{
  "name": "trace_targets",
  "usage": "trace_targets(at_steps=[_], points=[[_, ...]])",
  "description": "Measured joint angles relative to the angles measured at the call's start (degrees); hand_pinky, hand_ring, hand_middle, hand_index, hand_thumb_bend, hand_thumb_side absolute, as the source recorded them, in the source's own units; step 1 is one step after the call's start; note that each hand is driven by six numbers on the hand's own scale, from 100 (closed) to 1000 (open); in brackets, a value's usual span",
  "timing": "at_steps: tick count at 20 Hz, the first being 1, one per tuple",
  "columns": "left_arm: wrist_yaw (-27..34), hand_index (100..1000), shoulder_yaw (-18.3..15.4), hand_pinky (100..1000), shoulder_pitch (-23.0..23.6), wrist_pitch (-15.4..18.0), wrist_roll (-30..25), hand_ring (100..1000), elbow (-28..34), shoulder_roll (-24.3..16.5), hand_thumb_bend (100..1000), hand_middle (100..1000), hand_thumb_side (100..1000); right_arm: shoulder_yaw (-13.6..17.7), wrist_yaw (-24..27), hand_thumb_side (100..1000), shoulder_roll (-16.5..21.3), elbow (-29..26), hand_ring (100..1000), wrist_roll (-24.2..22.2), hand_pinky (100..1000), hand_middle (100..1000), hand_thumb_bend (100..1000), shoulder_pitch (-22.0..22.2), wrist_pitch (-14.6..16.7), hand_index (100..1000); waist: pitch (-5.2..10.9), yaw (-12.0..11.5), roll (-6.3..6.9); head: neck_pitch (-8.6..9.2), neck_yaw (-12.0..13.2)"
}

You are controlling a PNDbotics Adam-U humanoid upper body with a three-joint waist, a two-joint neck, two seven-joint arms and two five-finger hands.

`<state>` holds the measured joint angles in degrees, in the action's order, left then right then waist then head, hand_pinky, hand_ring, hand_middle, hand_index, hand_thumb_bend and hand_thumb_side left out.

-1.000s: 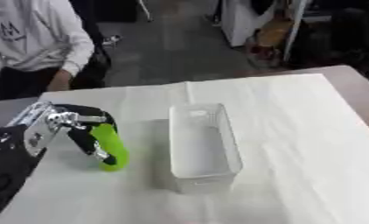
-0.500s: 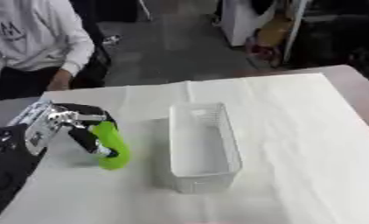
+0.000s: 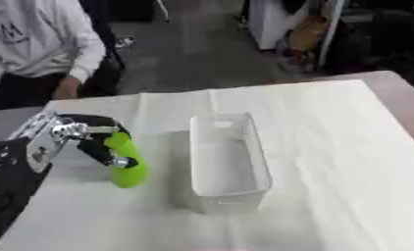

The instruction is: Pick up objects on the table and place them in the box.

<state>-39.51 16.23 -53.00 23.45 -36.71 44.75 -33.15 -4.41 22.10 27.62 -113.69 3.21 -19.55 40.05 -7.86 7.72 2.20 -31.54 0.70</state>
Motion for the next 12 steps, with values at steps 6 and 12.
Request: trace_targets(at_steps=[6,12], points=[[1.7,363,0.0,100,0.8,-0.7,2.1,100,1.1,0.0,100,147,668,0.0,0.0,422,0.0,0.0,451,0.0,266,533,100,0.0,0.0,582,-0.03,-0.2,-0.01,-0.03,-0.3],[4.2,356,-0.3,100,1.6,-1.9,1.8,100,2.7,-0.5,100,130,661,0.0,-0.1,422,0.0,0.0,451,0.0,265,533,100,0.0,0.0,582,-0.11,-0.5,-0.08,-0.04,-0.3]])
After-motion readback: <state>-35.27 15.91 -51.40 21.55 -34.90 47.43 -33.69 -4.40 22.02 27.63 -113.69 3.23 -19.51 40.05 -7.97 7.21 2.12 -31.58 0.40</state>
